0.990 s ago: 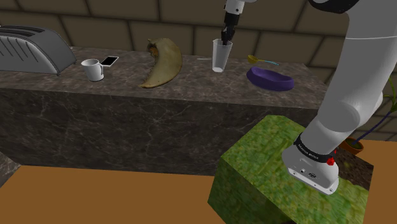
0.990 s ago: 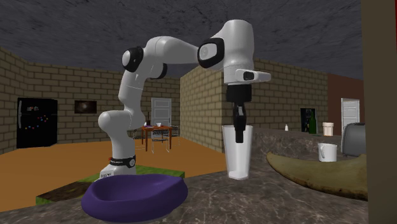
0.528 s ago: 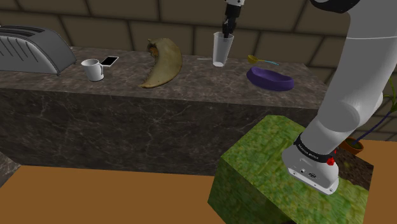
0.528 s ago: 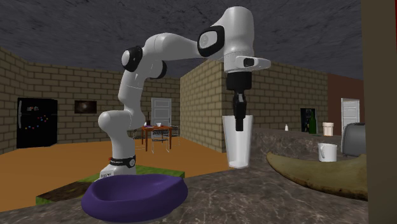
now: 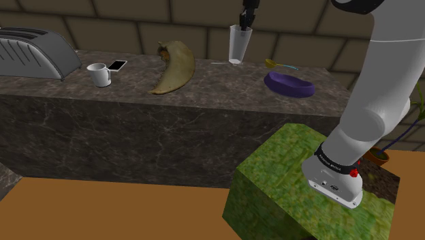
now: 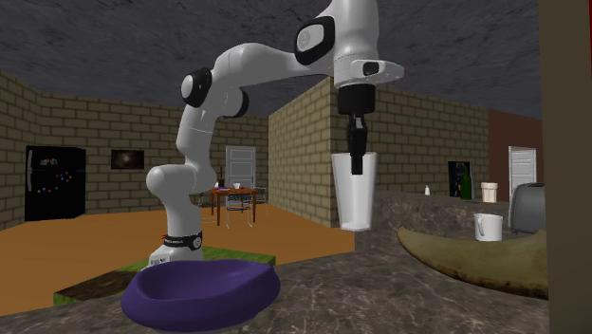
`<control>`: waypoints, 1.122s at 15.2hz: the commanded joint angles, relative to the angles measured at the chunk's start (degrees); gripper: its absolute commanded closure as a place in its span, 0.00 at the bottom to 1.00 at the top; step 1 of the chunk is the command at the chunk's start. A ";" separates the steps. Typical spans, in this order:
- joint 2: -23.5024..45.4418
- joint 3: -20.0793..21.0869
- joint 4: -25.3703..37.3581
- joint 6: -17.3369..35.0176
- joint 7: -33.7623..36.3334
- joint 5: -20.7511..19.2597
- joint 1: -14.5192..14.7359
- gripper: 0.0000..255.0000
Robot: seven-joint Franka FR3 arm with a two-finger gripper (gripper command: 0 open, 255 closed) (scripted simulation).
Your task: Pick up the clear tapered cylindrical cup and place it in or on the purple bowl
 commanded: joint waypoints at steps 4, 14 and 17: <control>0.50 -0.03 4.10 -3.58 0.40 0.06 -0.25 1.00; -12.71 -4.16 -10.21 -3.43 -9.02 -2.54 -5.05 1.00; -15.56 -5.65 -12.61 -4.13 -12.06 -3.43 -6.67 1.00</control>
